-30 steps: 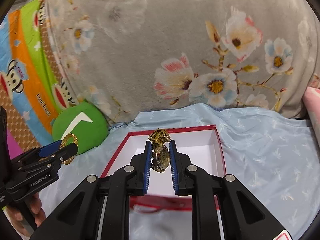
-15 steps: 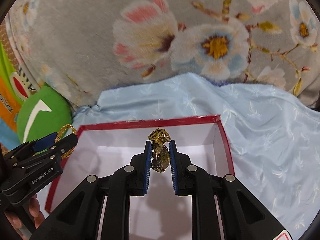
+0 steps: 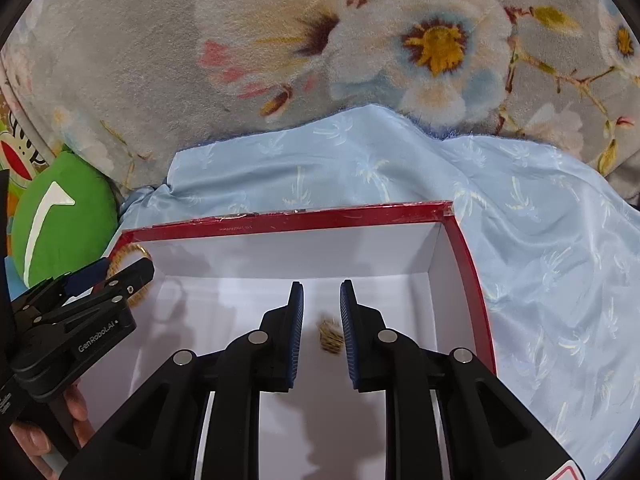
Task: Organize jewelry
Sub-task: 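Carry the gold watch into the red box and release it while the left gripper carries the bangle there, then withdraw both open grippers from the red box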
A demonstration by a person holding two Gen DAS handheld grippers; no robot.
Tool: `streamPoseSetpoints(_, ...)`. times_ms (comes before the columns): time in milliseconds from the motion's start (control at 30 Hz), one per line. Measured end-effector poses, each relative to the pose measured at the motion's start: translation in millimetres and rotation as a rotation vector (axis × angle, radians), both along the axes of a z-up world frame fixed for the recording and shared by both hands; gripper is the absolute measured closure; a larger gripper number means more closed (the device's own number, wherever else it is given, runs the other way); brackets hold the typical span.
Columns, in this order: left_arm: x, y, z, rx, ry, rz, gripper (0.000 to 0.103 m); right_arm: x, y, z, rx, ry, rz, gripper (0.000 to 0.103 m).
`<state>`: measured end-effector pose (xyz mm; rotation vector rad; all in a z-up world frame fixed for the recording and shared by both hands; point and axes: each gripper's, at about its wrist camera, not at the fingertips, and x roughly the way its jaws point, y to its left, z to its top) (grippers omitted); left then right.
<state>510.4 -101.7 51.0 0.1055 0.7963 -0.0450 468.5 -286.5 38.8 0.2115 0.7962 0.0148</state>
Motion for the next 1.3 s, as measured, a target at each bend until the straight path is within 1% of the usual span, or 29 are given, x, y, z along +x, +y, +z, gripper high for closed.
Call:
streamPoseSetpoints(33, -1, 1, 1, 0.0, -0.008, 0.01, 0.018, 0, 0, 0, -0.001, -0.001, -0.004, 0.082)
streamPoseSetpoints(67, -1, 2, 2, -0.004, -0.017, 0.014, 0.017, -1, -1, 0, -0.001, -0.006, -0.006, 0.082)
streamPoseSetpoints(133, -3, 3, 3, -0.01, -0.025, 0.012, 0.017, -1, 0, 0, -0.003, -0.012, -0.009, 0.081)
streamPoseSetpoints(367, -7, -4, 5, 0.033, -0.064, 0.003, 0.017, -3, 0, 1, -0.006, -0.028, -0.007, 0.081)
streamPoseSetpoints(533, -7, -3, 5, 0.037, -0.061, 0.015, 0.017, -5, -1, 3, -0.008, -0.04, -0.014, 0.08)
streamPoseSetpoints(600, -9, -1, 6, 0.043, -0.07, 0.026, 0.017, -9, 0, 5, -0.014, -0.058, -0.012, 0.077)
streamPoseSetpoints(667, -16, 2, 11, 0.036, -0.094, 0.031, 0.017, -22, 3, 14, -0.046, -0.125, -0.015, 0.076)
streamPoseSetpoints(700, -25, 8, 17, 0.021, -0.114, 0.039, 0.017, -36, 6, 21, -0.069, -0.172, -0.026, 0.072)
streamPoseSetpoints(733, -35, 14, 23, 0.008, -0.13, 0.049, 0.017, -51, 8, 27, -0.08, -0.204, -0.028, 0.065)
streamPoseSetpoints(767, -46, 19, 29, -0.003, -0.14, 0.051, 0.017, -67, 11, 33, -0.087, -0.228, -0.018, 0.063)
streamPoseSetpoints(800, -62, 27, 36, -0.016, -0.152, 0.044, 0.017, -88, 16, 40, -0.096, -0.247, 0.0, 0.063)
streamPoseSetpoints(867, -99, 39, 47, -0.012, -0.183, 0.028, 0.017, -135, 22, 49, -0.092, -0.278, 0.029, 0.063)
streamPoseSetpoints(933, -147, 55, 54, 0.003, -0.205, 0.007, 0.017, -180, 23, 53, -0.063, -0.296, 0.057, 0.062)
streamPoseSetpoints(1000, -189, 69, 55, 0.01, -0.201, -0.011, 0.017, -231, 23, 52, -0.035, -0.314, 0.081, 0.061)
streamPoseSetpoints(1067, -228, 82, 50, 0.016, -0.177, -0.023, 0.016, -279, 23, 46, -0.025, -0.323, 0.093, 0.061)
streamPoseSetpoints(1100, -250, 89, 45, 0.012, -0.154, -0.031, 0.016, -307, 22, 39, -0.014, -0.322, 0.107, 0.061)
streamPoseSetpoints(1133, -269, 95, 38, 0.003, -0.128, -0.04, 0.015, -326, 23, 34, -0.008, -0.316, 0.115, 0.061)
streamPoseSetpoints(1200, -301, 105, 23, -0.019, -0.071, -0.064, 0.015, -367, 24, 20, 0.001, -0.293, 0.119, 0.061)
streamPoseSetpoints(1300, -344, 115, -1, -0.03, -0.01, -0.065, 0.015, -419, 32, -5, -0.01, -0.243, 0.127, 0.061)
